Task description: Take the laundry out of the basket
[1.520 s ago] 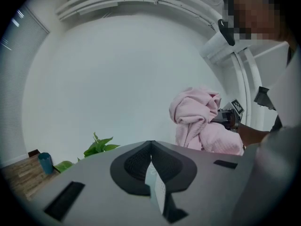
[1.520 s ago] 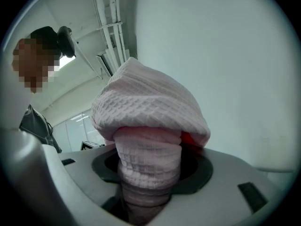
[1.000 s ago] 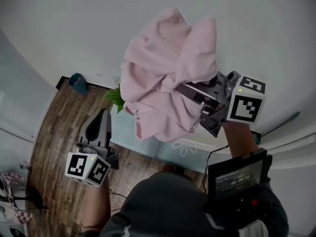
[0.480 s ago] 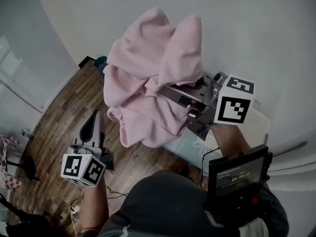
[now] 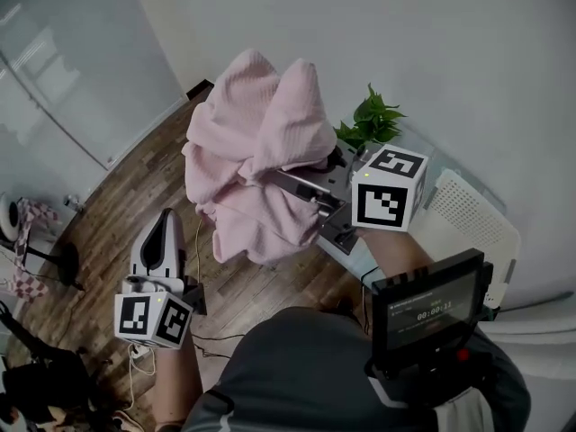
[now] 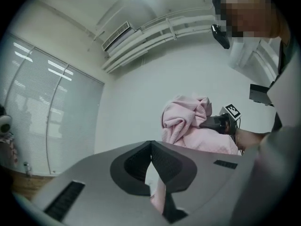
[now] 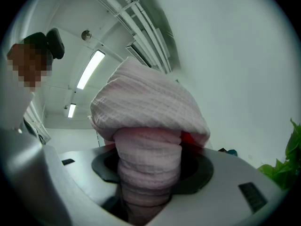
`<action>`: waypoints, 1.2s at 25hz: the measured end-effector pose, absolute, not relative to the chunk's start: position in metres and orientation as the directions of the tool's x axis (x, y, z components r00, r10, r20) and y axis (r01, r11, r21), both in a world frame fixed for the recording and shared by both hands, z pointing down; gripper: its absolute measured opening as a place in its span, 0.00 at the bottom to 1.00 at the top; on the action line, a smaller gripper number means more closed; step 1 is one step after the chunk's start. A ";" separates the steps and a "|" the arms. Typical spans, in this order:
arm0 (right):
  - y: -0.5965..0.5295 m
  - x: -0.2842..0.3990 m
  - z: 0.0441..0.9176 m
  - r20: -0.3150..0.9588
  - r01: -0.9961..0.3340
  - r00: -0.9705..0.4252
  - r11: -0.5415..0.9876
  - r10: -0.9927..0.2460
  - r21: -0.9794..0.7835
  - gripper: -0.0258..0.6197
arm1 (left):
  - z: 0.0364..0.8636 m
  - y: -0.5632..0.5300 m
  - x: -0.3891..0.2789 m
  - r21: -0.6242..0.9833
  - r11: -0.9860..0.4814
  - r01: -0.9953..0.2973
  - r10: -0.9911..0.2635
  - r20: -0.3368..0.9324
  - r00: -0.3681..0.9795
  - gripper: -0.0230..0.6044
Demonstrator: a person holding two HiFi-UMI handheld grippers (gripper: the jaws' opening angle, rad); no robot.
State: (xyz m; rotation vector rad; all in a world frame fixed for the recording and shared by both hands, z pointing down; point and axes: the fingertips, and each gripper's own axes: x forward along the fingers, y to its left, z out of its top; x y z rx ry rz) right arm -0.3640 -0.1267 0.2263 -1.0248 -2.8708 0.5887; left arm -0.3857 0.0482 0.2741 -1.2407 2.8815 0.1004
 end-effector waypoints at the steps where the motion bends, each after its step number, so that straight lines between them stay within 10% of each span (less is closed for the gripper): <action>1: -0.119 -0.366 0.228 -0.087 0.605 -0.779 0.707 0.621 -0.366 0.45 | 0.274 0.057 -0.385 0.059 0.698 -0.713 -0.713 -0.029 -0.700 0.05; 30: -0.074 -0.376 0.284 0.017 0.572 -0.781 0.727 0.624 -0.378 0.45 | 0.310 0.093 -0.378 0.185 0.790 -0.584 -0.594 0.000 -0.804 0.05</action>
